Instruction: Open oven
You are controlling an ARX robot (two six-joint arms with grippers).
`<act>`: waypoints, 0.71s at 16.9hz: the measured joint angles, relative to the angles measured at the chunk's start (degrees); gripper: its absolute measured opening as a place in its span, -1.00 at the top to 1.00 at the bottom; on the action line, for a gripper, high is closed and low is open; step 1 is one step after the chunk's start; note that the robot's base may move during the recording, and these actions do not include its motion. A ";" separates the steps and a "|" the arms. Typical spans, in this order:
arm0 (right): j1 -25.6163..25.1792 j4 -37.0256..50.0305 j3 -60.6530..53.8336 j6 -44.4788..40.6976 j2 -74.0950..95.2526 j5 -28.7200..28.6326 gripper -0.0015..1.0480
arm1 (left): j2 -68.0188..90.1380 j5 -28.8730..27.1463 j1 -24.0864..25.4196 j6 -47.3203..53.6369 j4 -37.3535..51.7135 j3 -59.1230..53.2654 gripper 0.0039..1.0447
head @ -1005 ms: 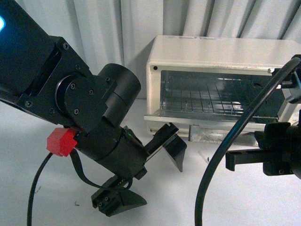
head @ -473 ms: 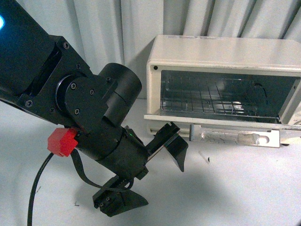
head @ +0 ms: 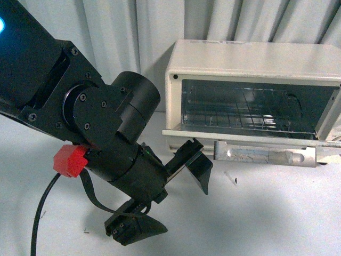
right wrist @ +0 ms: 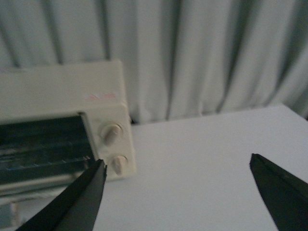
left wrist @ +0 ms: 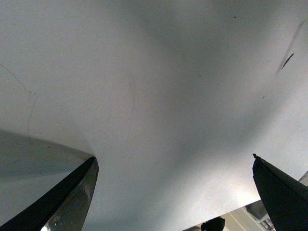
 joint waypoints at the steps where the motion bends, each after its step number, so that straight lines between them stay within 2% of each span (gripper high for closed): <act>1: -1.22 6.01 -2.14 0.17 -1.14 -7.82 -0.62 | 0.00 -0.13 0.00 0.00 0.00 0.00 -0.88; 2: 0.42 6.82 -3.76 0.22 -3.23 -12.04 -0.44 | 0.00 -0.07 0.00 0.00 0.02 0.00 -0.88; 3: 3.39 5.79 -5.09 0.20 -5.53 -13.35 -0.23 | 0.00 -0.07 0.00 0.02 0.15 0.00 -0.88; 9: 11.13 0.55 -8.41 0.35 -14.23 -5.53 0.91 | 0.00 -0.07 0.00 0.02 0.07 0.00 -0.88; 11: 12.87 -1.25 -9.20 0.48 -16.66 -3.50 0.96 | 0.00 -0.04 0.00 0.00 0.04 0.00 -0.88; 12: 16.79 -2.47 -9.51 0.57 -18.18 1.27 0.96 | 0.00 -0.13 0.00 0.00 0.04 0.00 -0.88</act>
